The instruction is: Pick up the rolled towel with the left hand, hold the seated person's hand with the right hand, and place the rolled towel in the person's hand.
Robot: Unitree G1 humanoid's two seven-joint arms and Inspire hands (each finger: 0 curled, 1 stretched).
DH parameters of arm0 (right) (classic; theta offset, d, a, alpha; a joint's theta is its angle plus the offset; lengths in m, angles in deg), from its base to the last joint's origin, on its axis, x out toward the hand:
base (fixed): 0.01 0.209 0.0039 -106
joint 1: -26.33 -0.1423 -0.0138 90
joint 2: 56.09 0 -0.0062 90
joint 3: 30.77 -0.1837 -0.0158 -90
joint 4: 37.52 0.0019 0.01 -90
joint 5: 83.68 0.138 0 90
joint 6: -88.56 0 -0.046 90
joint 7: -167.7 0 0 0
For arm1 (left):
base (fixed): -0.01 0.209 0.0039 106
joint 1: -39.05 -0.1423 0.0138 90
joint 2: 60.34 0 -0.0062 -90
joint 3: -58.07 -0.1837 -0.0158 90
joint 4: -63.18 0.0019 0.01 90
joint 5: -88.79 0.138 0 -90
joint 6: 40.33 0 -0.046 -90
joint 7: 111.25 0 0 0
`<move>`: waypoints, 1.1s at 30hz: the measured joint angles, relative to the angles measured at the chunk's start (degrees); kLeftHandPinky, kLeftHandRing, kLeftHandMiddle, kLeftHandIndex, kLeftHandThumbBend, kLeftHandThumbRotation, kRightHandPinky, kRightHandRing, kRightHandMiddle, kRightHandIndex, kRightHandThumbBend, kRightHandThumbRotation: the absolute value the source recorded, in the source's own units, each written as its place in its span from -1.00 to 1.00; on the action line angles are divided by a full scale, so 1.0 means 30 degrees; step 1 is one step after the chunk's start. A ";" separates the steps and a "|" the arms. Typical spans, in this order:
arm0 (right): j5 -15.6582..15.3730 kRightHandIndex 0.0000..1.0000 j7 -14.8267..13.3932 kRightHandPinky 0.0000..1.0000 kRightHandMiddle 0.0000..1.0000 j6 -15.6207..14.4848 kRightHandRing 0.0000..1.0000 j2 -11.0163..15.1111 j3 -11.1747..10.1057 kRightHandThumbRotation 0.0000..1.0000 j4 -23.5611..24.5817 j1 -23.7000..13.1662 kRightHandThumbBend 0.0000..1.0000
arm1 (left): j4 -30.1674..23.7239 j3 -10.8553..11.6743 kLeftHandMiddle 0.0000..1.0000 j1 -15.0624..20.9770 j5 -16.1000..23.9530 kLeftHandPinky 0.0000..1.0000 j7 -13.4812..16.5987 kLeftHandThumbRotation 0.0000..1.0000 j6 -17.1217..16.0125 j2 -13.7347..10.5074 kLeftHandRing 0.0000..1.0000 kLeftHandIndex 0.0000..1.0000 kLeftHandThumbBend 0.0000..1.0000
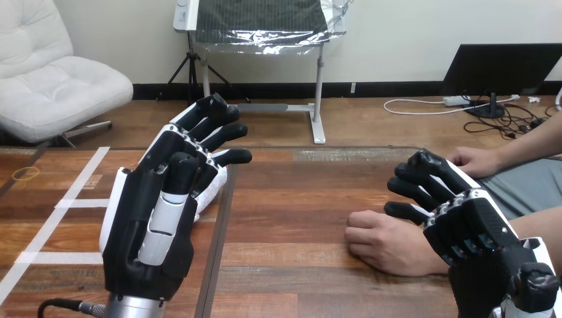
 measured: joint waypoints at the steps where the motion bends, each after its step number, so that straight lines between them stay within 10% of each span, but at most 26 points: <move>1: 0.0000 0.66 -0.0001 0.49 0.65 0.0000 0.63 0.0000 0.0000 1.00 0.0000 0.0000 0.68 | 0.0000 0.0000 0.57 0.0000 0.0000 0.32 -0.0005 0.37 0.0000 0.0001 0.55 0.55 0.27; 16: -0.0026 0.66 -0.0018 0.48 0.65 -0.0024 0.63 -0.0006 0.0002 1.00 0.0000 -0.0008 0.69 | 0.0111 0.0077 0.56 0.0084 0.0257 0.31 0.0053 0.37 -0.0092 0.0086 0.53 0.53 0.32; 33: 0.0006 0.67 0.0001 0.49 0.65 -0.0055 0.64 -0.0002 0.0005 1.00 0.0000 -0.0262 0.69 | 0.2302 0.1223 0.73 0.1734 0.6830 0.51 0.3576 0.48 -0.1453 0.0438 0.72 0.68 0.74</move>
